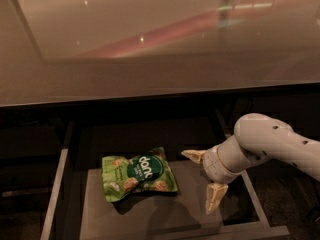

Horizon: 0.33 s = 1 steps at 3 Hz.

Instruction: Open top drawer

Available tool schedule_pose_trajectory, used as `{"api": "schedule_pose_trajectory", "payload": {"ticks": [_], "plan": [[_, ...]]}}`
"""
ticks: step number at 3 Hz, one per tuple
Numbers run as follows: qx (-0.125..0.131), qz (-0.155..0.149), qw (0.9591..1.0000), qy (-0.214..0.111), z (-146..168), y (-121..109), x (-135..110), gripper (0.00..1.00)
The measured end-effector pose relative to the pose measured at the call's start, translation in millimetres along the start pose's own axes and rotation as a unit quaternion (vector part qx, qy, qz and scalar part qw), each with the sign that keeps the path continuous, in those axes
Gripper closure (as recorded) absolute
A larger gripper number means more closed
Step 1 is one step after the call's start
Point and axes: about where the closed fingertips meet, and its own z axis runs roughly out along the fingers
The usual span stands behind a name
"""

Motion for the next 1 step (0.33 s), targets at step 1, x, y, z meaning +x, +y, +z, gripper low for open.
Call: {"api": "schedule_pose_trajectory", "payload": {"ticks": [1], "plan": [[0.0, 0.0, 1.0, 0.0, 0.0, 0.0, 0.0, 0.0]]}}
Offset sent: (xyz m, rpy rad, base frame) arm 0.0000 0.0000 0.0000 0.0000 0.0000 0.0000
